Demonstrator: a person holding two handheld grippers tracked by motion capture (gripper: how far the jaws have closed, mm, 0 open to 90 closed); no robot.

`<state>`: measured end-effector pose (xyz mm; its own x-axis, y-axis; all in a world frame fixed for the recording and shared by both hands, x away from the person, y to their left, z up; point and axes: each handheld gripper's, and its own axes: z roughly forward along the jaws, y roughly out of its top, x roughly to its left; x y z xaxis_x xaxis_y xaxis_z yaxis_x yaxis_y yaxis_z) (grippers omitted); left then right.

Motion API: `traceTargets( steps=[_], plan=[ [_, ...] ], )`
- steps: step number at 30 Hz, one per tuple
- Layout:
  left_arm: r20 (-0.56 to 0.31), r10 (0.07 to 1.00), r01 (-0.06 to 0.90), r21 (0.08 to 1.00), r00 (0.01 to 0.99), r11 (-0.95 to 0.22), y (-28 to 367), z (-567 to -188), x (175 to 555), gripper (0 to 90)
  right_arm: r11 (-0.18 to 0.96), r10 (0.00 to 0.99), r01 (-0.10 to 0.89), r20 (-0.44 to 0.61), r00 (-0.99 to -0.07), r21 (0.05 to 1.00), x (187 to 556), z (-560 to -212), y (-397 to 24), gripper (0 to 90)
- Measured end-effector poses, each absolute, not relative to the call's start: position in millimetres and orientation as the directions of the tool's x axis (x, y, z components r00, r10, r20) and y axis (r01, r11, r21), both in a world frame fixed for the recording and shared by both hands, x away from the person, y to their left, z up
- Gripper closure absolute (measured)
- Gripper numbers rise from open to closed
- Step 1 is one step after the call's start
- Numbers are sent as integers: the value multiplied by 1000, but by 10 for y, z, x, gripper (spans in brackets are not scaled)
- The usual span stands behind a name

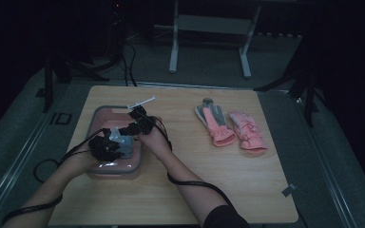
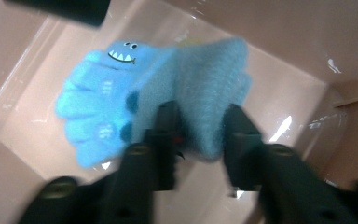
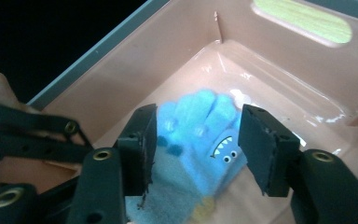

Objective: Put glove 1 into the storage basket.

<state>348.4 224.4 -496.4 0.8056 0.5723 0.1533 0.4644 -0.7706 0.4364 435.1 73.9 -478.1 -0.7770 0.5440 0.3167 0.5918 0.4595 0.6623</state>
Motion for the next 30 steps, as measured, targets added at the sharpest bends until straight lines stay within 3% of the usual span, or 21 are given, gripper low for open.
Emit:
traceTargets(
  steps=[2,3,4,6,8,12,17,23,30],
  plan=[
    [135,574,471,438,808,-766,2250,-4955,3485,523,451,543,594,323,-775,666,4350,-4774,717,439],
    [128,600,489,459,790,-742,2270,-4918,3466,523,446,540,594,327,-775,670,4347,-4765,694,423],
    [114,611,498,473,784,-727,2285,-4894,3459,413,436,539,592,330,-775,677,4335,-4733,642,400],
    [84,640,516,515,764,-684,2313,-4841,3433,373,424,534,590,336,-776,688,4315,-4694,584,368],
    [54,662,531,548,748,-646,2332,-4800,3414,249,416,518,586,348,-781,696,4290,-4656,519,324],
    [32,692,544,591,721,-595,2308,-4767,3388,143,396,491,580,370,-789,712,4231,-4595,391,275],
    [19,693,522,643,721,-560,2218,-4714,3369,86,391,473,571,375,-797,722,4164,-4544,237,236],
    [-44,675,496,714,736,-494,2050,-4585,3309,86,366,467,559,372,-802,744,4113,-4522,-4,206],
    [-59,636,460,742,769,-487,1760,-4518,3238,86,378,478,526,326,-815,762,4060,-4516,-282,169]
  ],
)
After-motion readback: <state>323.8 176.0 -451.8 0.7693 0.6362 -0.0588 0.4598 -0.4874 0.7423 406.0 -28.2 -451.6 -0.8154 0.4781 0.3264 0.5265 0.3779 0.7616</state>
